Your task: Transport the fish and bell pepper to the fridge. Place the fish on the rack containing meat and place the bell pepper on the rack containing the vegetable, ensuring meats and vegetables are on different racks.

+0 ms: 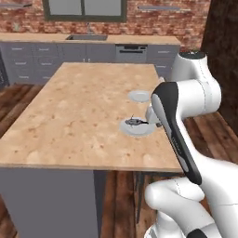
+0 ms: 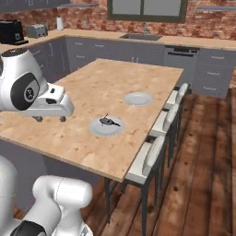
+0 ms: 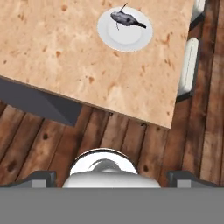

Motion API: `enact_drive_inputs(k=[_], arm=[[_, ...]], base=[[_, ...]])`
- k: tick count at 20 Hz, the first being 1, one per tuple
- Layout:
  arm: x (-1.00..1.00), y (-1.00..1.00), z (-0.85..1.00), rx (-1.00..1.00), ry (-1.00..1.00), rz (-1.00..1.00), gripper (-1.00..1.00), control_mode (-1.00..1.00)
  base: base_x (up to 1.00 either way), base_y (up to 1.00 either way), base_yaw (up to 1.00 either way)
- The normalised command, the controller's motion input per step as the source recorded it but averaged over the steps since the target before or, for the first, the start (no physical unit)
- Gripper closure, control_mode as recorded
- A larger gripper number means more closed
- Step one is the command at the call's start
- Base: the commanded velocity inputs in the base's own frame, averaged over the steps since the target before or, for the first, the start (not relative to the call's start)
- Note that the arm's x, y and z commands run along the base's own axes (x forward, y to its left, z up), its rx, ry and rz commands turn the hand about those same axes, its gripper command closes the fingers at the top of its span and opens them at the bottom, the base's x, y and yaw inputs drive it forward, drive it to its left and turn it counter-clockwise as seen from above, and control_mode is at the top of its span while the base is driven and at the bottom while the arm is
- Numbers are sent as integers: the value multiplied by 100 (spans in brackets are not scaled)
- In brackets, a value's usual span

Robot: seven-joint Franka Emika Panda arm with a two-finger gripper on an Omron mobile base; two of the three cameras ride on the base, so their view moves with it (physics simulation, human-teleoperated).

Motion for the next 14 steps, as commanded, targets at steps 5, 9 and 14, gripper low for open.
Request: enact_drive_inputs(k=[5, 9, 14], arm=[[0, 0, 0, 0, 0, 0, -100, 100], [0, 0, 0, 0, 0, 0, -100, 100], [0, 0, 0, 0, 0, 0, -100, 100]], base=[[80, 28, -43], [23, 20, -14], [-22, 15, 1]])
